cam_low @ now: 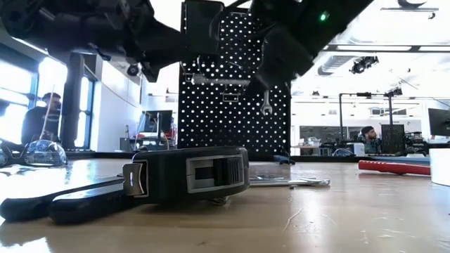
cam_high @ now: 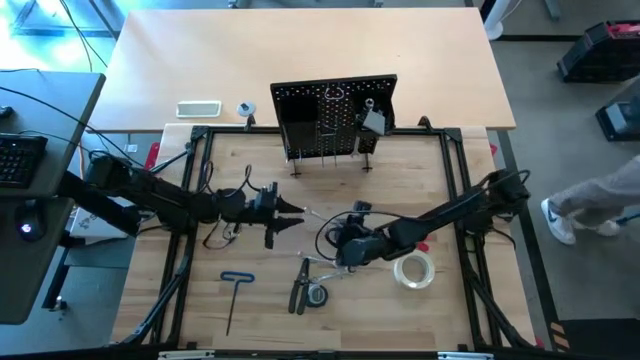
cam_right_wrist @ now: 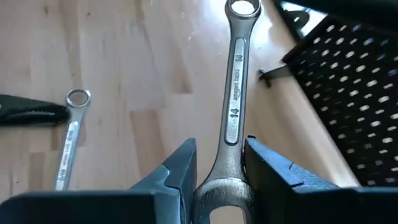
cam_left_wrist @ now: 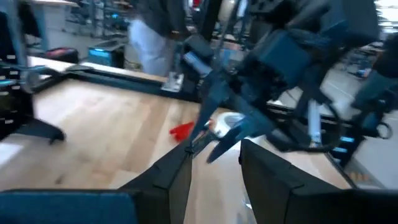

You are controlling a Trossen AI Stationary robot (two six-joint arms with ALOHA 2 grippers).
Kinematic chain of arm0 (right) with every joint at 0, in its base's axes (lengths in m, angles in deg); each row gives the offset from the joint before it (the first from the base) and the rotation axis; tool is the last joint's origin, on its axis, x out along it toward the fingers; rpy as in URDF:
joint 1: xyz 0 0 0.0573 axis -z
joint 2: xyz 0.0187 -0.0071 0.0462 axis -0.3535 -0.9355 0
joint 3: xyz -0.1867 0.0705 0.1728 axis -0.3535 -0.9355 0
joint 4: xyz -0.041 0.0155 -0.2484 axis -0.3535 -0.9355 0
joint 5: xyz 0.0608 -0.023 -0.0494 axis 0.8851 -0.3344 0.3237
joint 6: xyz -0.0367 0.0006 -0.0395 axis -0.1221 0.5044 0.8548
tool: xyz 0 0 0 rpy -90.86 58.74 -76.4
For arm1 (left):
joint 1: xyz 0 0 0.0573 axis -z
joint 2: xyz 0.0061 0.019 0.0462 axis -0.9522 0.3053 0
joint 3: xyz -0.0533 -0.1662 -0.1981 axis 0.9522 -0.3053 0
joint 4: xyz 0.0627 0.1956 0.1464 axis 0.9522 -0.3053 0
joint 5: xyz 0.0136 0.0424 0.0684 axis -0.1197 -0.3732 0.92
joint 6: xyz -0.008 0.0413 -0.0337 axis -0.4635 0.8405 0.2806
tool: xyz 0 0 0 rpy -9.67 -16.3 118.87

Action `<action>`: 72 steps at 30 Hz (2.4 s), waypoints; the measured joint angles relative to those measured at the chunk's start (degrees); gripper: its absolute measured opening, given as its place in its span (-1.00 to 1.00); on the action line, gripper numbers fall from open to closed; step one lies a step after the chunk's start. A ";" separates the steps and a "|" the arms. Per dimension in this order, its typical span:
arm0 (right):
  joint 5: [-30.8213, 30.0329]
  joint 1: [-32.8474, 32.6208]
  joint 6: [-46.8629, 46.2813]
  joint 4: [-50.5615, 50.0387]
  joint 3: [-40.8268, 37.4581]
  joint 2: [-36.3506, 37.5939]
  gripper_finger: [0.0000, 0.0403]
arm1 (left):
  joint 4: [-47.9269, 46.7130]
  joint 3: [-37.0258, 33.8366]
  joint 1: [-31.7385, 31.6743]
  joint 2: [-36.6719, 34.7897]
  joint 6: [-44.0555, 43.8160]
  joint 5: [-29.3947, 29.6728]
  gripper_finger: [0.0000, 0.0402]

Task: Hang tools onto peg board
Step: Hang the top silver wrench on the pegboard

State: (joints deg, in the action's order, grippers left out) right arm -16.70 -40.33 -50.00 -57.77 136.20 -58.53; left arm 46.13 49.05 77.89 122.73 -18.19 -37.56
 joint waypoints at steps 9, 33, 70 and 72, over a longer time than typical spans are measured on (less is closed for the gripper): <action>-5.74 -1.81 1.91 -1.36 0.02 3.23 -0.48 | 8.80 0.06 -0.01 -1.15 2.60 7.34 -0.36; -25.56 -4.31 22.50 18.74 0.02 4.51 -0.48 | 18.57 0.06 -0.04 -1.26 2.41 13.46 -0.36; -20.67 -2.75 32.61 33.85 0.02 4.51 -0.48 | 26.16 12.07 -0.90 13.38 3.88 11.51 -0.36; -20.61 -2.76 32.50 33.86 0.02 4.51 -0.48 | 26.14 12.43 -0.90 13.38 3.84 11.49 -0.36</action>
State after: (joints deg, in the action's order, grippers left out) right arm -37.31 -43.09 -17.50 -23.90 136.22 -54.02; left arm 72.27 61.48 77.00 136.11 -14.35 -26.07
